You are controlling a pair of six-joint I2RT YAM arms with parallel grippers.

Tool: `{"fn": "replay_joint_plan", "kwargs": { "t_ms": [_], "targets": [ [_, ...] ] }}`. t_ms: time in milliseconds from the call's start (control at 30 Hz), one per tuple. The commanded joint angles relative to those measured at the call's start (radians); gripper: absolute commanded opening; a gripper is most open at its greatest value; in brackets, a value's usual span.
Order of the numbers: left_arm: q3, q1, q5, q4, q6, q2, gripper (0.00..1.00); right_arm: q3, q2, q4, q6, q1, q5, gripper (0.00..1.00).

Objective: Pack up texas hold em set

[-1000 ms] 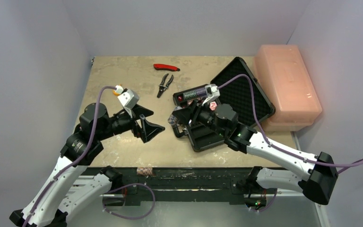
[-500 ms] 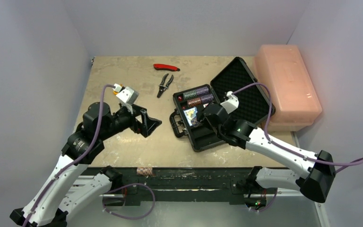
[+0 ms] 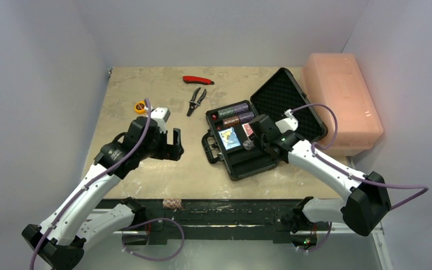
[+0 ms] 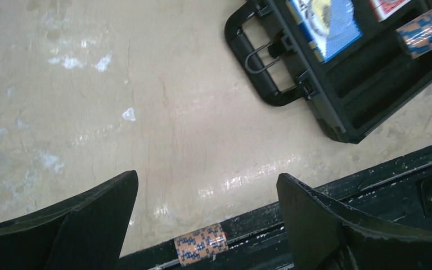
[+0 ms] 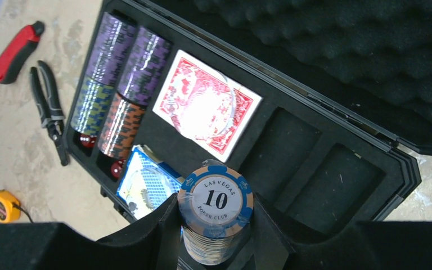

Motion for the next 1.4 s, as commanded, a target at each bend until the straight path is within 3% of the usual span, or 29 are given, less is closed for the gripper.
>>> {"fn": "replay_joint_plan", "kwargs": {
  "t_ms": [0,267,500,1067,1267,1367],
  "targets": [
    [-0.04,0.004,-0.068,-0.088,-0.093,-0.02,0.95,0.038,-0.005,0.018,0.071,-0.028,-0.028,0.0],
    [-0.117,-0.007,-0.126,-0.137,-0.184,-0.022,1.0,0.029,0.039,0.008,0.062,-0.078,-0.084,0.0],
    [-0.158,-0.085,-0.235,-0.184,-0.316,0.01,1.0,0.024,0.088,-0.008,0.045,-0.114,-0.118,0.0],
    [-0.326,-0.171,-0.217,-0.112,-0.472,0.018,1.0,-0.043,0.125,0.008,0.038,-0.186,-0.16,0.0],
    [-0.371,-0.185,-0.213,-0.081,-0.508,0.022,1.0,-0.077,0.099,0.046,0.007,-0.217,-0.192,0.2],
    [-0.389,-0.185,-0.205,-0.068,-0.516,0.029,1.0,-0.087,0.086,0.057,-0.001,-0.221,-0.193,0.37]
  ]
}}
